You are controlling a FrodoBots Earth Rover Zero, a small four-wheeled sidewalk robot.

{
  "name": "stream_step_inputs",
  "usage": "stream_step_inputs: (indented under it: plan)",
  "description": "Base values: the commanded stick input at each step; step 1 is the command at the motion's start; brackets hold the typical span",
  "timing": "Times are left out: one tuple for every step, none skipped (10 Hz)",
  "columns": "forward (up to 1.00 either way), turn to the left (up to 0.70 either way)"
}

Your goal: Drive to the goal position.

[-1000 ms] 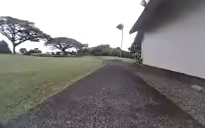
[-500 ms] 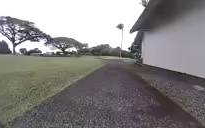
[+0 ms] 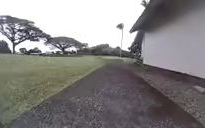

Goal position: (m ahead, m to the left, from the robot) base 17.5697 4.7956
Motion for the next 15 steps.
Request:
stream_step_inputs:
  plan:
    - [0.7, 0.0]
    - [0.7, 0.0]
    - [0.7, 0.0]
    - [0.7, 0.0]
    - [0.7, 0.0]
    - [0.7, 0.0]
    - [0.7, 0.0]
    - [0.7, 0.0]
    - [0.7, 0.0]
    - [0.7, 0.0]
    - [0.7, -0.35]
    - [0.7, -0.23]
    - [0.7, 0.0]
    - [0.7, 0.0]
    - [0.7, 0.0]
